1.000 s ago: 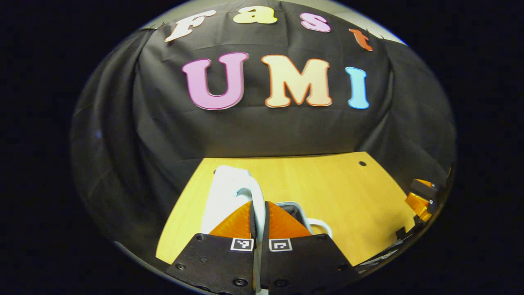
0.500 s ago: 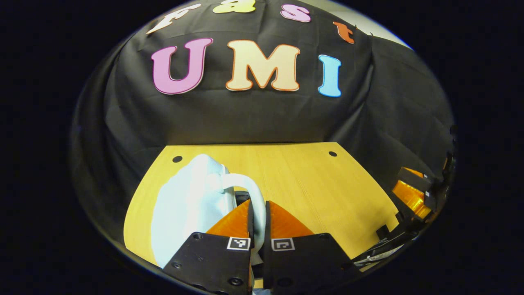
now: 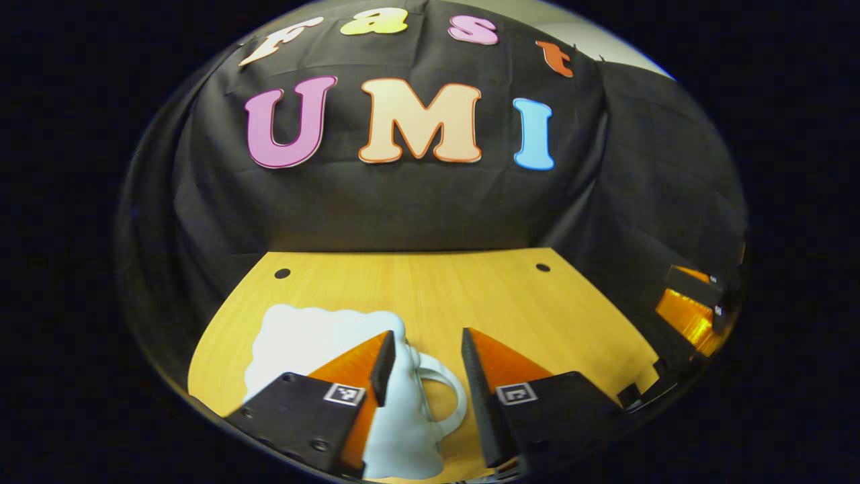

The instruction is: First open the suitcase, pack the skin care products into it, and then close the suitcase.

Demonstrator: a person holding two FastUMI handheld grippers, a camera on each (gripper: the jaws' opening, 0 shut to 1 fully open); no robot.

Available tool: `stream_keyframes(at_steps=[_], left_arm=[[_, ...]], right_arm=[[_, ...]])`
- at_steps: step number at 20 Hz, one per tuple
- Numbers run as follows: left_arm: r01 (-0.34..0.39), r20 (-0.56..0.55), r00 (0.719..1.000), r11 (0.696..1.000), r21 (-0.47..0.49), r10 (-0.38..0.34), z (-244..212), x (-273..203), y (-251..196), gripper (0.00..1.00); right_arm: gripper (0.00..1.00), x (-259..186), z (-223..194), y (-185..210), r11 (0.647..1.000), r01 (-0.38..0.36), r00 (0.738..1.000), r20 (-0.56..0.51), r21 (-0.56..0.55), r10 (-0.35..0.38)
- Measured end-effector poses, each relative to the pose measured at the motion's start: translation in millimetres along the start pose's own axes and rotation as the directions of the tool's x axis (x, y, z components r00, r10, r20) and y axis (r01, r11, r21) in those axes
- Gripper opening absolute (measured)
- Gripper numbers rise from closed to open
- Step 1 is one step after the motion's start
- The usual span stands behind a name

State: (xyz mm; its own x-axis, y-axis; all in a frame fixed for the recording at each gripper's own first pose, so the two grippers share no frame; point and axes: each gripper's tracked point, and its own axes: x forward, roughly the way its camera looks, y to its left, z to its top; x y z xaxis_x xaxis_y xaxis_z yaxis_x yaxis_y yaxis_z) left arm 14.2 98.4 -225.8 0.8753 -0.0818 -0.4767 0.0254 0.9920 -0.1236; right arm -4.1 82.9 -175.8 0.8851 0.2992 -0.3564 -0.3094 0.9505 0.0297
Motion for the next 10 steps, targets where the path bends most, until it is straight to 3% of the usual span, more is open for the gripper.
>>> stream_keyframes(at_steps=[1,2,7,10], left_arm=[[-0.021,0.056,0.998,1.000,-0.012,0.022,12,-2,-4,0.74],[-0.048,0.096,0.994,0.999,-0.017,0.049,19,-6,-8,0.84],[-0.199,0.288,0.939,0.980,0.001,0.190,68,-36,-24,0.91],[-0.154,0.351,0.927,0.988,0.028,0.134,93,-47,-52,0.92]], right_arm=[[0.98,1,8,-5,1.000,0.000,1.000,0.021,0.005,0.000],[0.98,1,18,-10,1.000,0.001,0.999,0.049,0.008,-0.001],[0.97,1,83,-35,0.998,0.052,0.977,0.207,0.019,-0.055],[0.97,-4,116,-34,0.993,0.094,0.955,0.274,0.073,-0.110]])
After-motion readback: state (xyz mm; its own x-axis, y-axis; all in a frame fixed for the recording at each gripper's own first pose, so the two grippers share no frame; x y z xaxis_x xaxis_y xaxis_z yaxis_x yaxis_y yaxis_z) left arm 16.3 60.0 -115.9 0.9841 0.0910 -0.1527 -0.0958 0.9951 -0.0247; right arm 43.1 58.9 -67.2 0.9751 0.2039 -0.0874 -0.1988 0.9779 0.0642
